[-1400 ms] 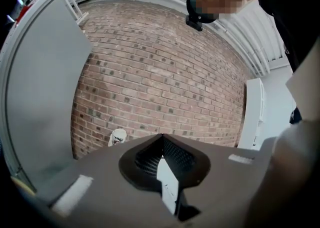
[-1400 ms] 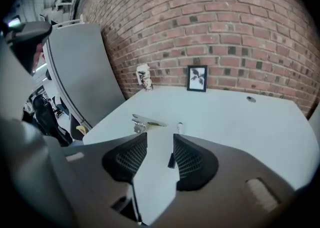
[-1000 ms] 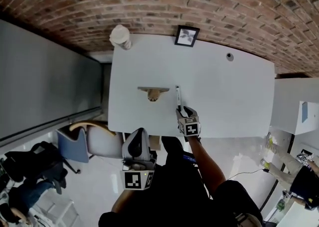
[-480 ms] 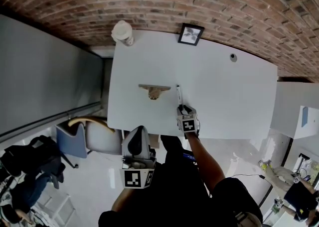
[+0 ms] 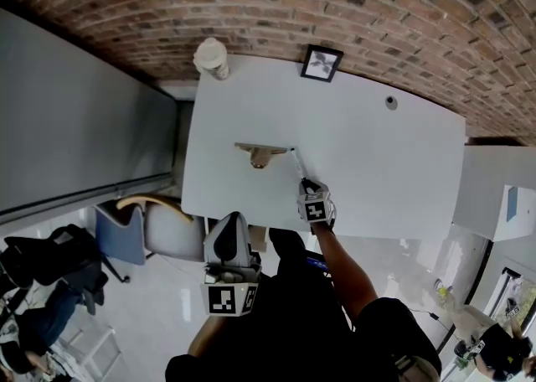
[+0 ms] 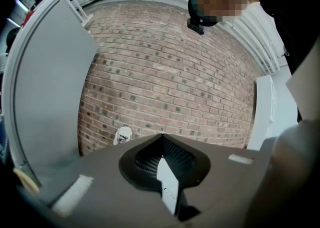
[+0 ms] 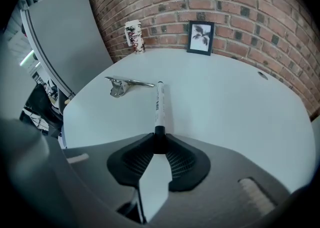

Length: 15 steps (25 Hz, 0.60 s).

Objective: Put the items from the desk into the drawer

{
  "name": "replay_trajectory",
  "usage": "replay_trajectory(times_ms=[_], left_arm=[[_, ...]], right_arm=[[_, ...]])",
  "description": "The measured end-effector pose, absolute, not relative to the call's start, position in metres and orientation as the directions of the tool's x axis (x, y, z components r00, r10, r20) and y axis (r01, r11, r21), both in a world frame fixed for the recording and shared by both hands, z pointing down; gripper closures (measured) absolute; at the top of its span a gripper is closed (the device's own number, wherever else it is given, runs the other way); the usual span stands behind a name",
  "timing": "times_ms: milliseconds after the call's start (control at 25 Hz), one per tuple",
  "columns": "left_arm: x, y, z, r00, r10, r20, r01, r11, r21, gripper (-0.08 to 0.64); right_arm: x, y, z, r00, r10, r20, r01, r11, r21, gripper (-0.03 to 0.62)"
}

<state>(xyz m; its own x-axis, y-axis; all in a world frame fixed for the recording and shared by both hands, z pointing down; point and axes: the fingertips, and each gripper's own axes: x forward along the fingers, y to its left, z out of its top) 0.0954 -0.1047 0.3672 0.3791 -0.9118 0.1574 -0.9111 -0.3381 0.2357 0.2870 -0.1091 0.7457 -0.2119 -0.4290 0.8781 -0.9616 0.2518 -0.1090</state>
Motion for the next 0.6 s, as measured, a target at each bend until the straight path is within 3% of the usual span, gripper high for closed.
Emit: replay_trajectory(times_ms=[280,600], left_arm=[[0.090,-0.091,0.360,0.339,-0.929,0.147,-0.926,-0.302,0.225,0.541],[0.072,-0.069,0.351,0.247,-0.960,0.133,-0.953,-0.217,0.211,0.541]], right_arm=[[0.283,-0.107,0.723,-0.254,-0.439,0.862,-0.956,0.250,-0.155,0.517],[0.269,-0.109,0.673,-0.339,-0.513,0.788,-0.919,0.358,-0.163,0.517]])
